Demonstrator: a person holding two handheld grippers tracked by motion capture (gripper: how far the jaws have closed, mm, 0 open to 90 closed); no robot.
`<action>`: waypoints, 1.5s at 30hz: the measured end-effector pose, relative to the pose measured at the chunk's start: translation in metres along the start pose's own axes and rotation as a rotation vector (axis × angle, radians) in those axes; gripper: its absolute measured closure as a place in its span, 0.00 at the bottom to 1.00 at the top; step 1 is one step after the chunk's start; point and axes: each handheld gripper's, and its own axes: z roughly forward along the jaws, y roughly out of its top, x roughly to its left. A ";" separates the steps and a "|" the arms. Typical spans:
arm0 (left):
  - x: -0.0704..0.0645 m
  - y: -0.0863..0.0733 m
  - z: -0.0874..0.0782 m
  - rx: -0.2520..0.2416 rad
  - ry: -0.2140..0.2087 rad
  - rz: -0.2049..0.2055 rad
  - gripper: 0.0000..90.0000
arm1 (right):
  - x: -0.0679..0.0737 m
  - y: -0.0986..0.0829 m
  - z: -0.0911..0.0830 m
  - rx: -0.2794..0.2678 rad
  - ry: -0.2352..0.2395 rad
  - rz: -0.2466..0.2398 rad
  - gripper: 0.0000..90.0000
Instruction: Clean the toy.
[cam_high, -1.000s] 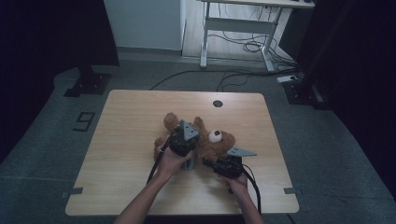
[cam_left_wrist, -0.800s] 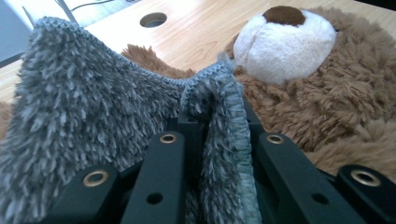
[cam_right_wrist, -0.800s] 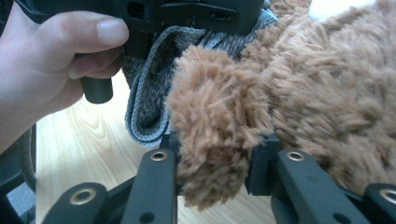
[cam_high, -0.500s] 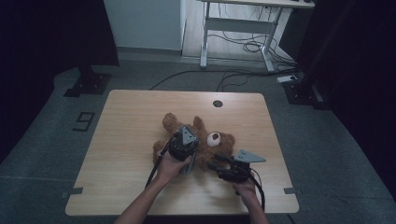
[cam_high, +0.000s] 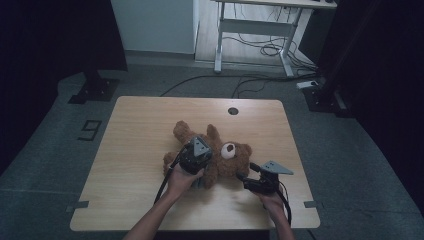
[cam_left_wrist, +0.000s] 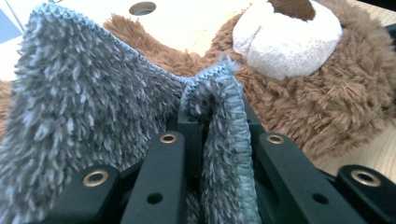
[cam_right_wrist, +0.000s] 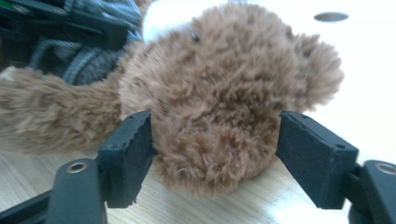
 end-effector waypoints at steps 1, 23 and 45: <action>0.000 0.000 -0.001 0.000 -0.004 -0.001 0.87 | -0.001 -0.002 0.005 0.022 0.007 0.020 0.29; -0.017 0.039 -0.037 -0.208 -0.108 -0.027 0.87 | -0.001 -0.001 0.018 0.038 0.055 -0.004 0.66; -0.027 -0.037 -0.001 -0.027 -0.181 -0.036 0.88 | -0.015 -0.001 0.017 0.046 0.119 0.038 0.68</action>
